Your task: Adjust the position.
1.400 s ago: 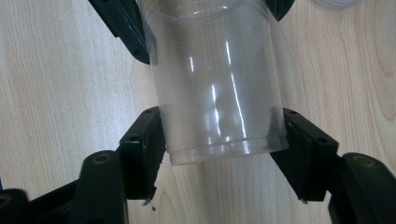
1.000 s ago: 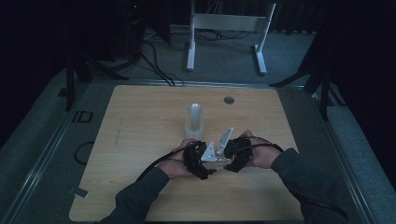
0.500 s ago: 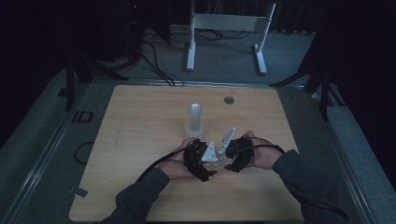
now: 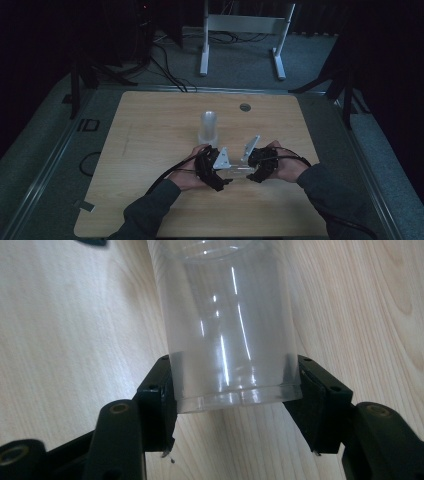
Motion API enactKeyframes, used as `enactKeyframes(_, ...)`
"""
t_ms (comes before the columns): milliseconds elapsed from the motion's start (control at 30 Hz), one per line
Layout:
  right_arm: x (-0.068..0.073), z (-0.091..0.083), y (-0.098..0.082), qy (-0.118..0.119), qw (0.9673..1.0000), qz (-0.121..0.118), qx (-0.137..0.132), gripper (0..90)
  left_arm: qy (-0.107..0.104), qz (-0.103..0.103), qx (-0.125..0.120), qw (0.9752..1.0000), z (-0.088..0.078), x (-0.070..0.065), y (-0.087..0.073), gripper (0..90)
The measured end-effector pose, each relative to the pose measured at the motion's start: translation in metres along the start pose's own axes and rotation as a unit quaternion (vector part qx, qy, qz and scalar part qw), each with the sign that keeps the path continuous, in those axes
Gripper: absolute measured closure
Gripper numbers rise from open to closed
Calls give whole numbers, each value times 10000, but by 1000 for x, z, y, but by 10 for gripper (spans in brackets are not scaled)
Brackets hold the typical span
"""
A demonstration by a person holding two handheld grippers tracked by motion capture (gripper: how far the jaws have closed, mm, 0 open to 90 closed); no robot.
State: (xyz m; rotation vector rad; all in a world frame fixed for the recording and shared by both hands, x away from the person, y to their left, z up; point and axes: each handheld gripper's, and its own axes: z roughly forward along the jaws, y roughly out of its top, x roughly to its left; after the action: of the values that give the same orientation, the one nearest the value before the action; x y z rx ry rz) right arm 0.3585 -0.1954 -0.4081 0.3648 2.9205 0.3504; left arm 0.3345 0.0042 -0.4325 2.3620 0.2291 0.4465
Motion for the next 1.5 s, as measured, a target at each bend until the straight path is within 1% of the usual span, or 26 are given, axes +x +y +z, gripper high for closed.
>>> enactKeyframes(100, -3, 0, -5, -67, 9998, 204, 12, 418, 5, -105, -59, 9999, 0, 2, -1, 138)
enactKeyframes(133, -4, 1, -7, -93, 9996, 274, 6, 418, -22, -147, -84, 9999, 0, 3, -2, 143)
enactKeyframes(267, -7, 3, -15, -186, 9985, 508, 17, 418, -45, -238, -76, 9997, 0, 5, -3, 150)
enactKeyframes(333, -9, 4, -19, -261, 9977, 623, 37, 418, 43, -295, -70, 9995, 0, 6, -3, 170)
enactKeyframes(433, -9, 4, -24, -343, 9958, 849, -60, 418, 81, -426, -184, 9989, -1, 8, -3, 194)
enactKeyframes(467, -9, 4, -24, -343, 9958, 849, -60, 418, 81, -426, -184, 9989, -1, 8, -3, 199)
enactKeyframes(500, -9, 4, -26, -372, 9952, 902, -64, 418, 90, -499, -238, 9984, -2, 9, -3, 199)
enactKeyframes(533, -9, 4, -29, -416, 9941, 1002, -73, 418, 93, -532, -248, 9982, -2, 9, -3, 207)
enactKeyframes(600, -10, 4, -32, -454, 9930, 1084, -71, 418, 97, -576, -255, 9980, -3, 10, -2, 224)
enactKeyframes(667, -10, 4, -35, -475, 9917, 1195, -80, 418, 125, -712, -229, 9971, -2, 12, -2, 231)
enactKeyframes(700, -10, 4, -37, -487, 9906, 1275, -128, 417, 123, -750, -222, 9969, -1, 13, -2, 232)
enactKeyframes(833, -10, 3, -41, -535, 9876, 1460, -229, 417, 130, -905, -239, 9955, 0, 15, -2, 241)
enactKeyframes(867, -10, 3, -41, -535, 9876, 1460, -229, 417, 130, -905, -239, 9955, 0, 15, -2, 241)
enactKeyframes(900, -10, 3, -42, -548, 9870, 1493, -251, 417, 156, -978, -222, 9948, 0, 16, -2, 241)
enactKeyframes(933, -9, 4, -43, -566, 9854, 1583, -266, 417, 144, -1001, -233, 9946, 0, 16, -2, 242)
enactKeyframes(1000, -9, 5, -44, -573, 9836, 1685, -296, 418, 101, -1060, -289, 9939, 0, 17, -2, 242)
enactKeyframes(1033, -9, 6, -45, -589, 9835, 1679, -311, 417, 88, -1069, -304, 9938, 0, 17, -3, 242)
enactKeyframes(1167, -8, 6, -47, -620, 9806, 1827, -358, 417, 71, -1147, -376, 9927, -1, 17, -2, 242)
enactKeyframes(1200, -8, 7, -48, -635, 9804, 1831, -360, 417, 86, -1166, -385, 9924, -1, 17, -2, 242)
enactKeyframes(1433, -4, 10, -52, -782, 9749, 2042, -427, 417, 152, -1399, -358, 9894, 3, 18, -1, 242)
enactKeyframes(1500, -4, 10, -53, -790, 9742, 2064, -447, 417, 152, -1399, -358, 9894, 3, 18, -1, 242)
